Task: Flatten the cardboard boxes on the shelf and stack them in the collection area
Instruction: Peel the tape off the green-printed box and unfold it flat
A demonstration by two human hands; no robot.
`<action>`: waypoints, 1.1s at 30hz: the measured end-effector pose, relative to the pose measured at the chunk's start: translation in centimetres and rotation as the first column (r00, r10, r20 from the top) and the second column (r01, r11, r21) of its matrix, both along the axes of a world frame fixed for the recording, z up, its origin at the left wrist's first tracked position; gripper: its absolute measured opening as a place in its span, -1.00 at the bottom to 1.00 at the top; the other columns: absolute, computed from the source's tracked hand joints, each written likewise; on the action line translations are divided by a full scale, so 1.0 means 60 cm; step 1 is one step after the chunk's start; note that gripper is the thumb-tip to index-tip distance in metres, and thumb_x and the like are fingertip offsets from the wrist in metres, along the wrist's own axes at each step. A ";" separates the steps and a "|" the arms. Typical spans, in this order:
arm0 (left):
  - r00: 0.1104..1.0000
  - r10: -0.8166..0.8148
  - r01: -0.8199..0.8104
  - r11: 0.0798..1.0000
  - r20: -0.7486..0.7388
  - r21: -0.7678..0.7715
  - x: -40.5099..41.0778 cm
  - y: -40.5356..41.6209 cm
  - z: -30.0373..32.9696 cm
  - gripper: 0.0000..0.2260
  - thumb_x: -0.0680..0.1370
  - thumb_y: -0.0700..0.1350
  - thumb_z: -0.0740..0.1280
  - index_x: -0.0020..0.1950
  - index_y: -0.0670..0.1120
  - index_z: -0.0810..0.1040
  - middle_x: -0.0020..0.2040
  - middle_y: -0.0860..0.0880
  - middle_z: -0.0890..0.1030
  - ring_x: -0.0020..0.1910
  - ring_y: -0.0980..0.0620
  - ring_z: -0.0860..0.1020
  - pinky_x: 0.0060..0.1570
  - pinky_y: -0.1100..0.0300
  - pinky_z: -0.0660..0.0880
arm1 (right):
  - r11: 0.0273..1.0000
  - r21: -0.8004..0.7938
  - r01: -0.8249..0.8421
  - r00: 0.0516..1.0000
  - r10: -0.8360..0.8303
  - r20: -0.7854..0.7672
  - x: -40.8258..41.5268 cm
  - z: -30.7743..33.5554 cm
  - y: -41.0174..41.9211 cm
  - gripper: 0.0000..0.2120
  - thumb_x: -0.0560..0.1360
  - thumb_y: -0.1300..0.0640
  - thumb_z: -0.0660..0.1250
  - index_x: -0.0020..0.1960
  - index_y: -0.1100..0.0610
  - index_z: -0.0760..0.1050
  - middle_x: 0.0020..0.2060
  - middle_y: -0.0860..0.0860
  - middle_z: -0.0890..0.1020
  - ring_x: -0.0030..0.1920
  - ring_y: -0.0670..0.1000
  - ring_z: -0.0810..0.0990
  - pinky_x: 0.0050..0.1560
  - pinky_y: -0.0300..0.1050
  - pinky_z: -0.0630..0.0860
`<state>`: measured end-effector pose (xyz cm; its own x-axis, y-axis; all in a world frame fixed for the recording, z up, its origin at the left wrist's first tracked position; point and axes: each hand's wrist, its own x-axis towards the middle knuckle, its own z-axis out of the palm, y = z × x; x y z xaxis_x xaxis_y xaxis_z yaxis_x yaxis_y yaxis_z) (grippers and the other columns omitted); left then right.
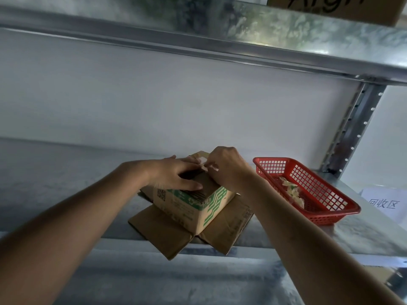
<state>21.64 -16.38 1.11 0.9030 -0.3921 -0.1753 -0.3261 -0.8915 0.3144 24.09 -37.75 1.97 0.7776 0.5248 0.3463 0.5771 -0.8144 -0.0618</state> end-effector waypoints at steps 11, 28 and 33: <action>0.987 -0.043 0.038 0.999 0.152 0.037 0.000 -0.017 -0.001 -0.29 0.50 0.53 0.01 0.57 0.22 0.32 0.66 0.14 0.17 0.66 -0.07 0.03 0.60 -0.15 -0.22 | 0.997 0.080 0.018 0.966 0.003 -0.257 0.009 0.025 -0.011 -0.85 0.61 0.03 0.38 0.06 -0.09 0.74 -0.09 -0.08 0.72 -0.08 -0.02 0.69 -0.04 -0.02 0.68; 0.994 0.001 0.003 0.999 0.108 -0.036 -0.005 -0.045 0.013 -0.33 0.46 0.44 0.34 0.42 0.06 0.40 0.26 0.07 0.53 0.15 0.07 0.56 0.17 0.00 0.57 | 0.922 0.340 0.183 0.981 -0.193 -0.006 0.022 -0.015 -0.024 -0.71 0.51 0.33 0.40 0.19 0.15 0.68 0.03 0.09 0.69 -0.01 0.07 0.66 -0.03 -0.13 0.58; 1.000 0.014 -0.014 0.998 -0.001 -0.063 -0.003 -0.034 0.032 -0.32 0.38 0.33 0.29 0.44 0.08 0.35 0.28 0.10 0.49 0.14 0.10 0.58 0.17 -0.01 0.59 | 0.945 0.263 0.196 0.974 -0.219 0.062 0.021 -0.020 -0.027 -0.79 0.61 0.23 0.34 0.21 0.18 0.64 0.12 0.13 0.64 0.00 0.09 0.63 -0.12 -0.14 0.52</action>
